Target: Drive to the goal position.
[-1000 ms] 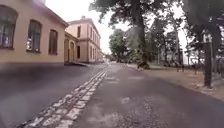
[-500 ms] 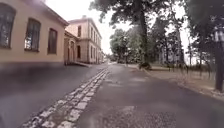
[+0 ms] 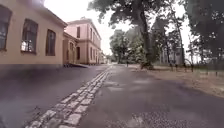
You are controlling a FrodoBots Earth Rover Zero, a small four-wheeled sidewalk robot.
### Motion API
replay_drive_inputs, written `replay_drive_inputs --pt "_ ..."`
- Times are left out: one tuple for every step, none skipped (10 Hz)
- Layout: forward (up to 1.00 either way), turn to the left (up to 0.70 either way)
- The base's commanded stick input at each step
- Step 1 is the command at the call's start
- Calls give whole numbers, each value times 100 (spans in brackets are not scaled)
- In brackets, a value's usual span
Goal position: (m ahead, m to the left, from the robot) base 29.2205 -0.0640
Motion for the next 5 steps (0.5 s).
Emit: replay_drive_inputs --pt "70 0" --pt "70 0" --pt "70 0" --pt "70 0" --pt "70 0"
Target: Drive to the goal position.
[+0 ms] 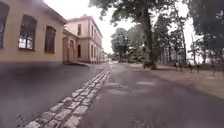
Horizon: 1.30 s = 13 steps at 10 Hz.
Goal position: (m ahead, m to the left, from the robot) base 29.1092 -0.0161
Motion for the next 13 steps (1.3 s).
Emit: replay_drive_inputs --pt "70 0" --pt "70 0" --pt "70 0" --pt "70 0" --pt "70 0" --pt "70 0" --pt "70 0" --pt "70 0" --pt "70 0" --pt "70 0" --pt "70 0" --pt "70 0" --pt "70 0"
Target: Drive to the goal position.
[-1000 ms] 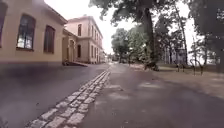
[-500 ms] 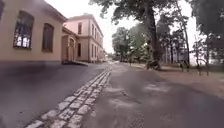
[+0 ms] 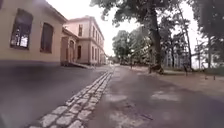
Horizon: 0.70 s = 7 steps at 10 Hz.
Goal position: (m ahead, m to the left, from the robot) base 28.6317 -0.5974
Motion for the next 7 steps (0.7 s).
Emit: replay_drive_inputs --pt "70 0" --pt "70 0" --pt "70 0" --pt "70 0" --pt "70 0" --pt "70 0" --pt "70 0"
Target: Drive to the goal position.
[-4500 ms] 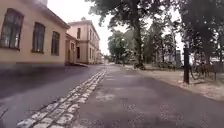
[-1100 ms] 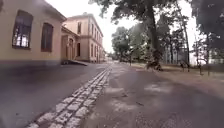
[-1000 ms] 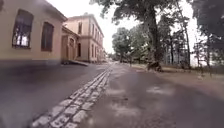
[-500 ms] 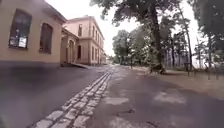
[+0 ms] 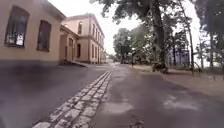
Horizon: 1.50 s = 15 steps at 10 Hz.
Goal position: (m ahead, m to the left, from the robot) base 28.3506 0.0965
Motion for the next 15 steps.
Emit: replay_drive_inputs --pt "70 0" --pt "70 0" --pt "70 0" --pt "70 0" --pt "70 0" --pt "70 0" --pt "70 0" --pt "70 0" --pt "70 0" --pt "70 0" --pt "70 0" --pt "70 0" --pt "70 0" --pt "70 -6" --pt "70 -22"
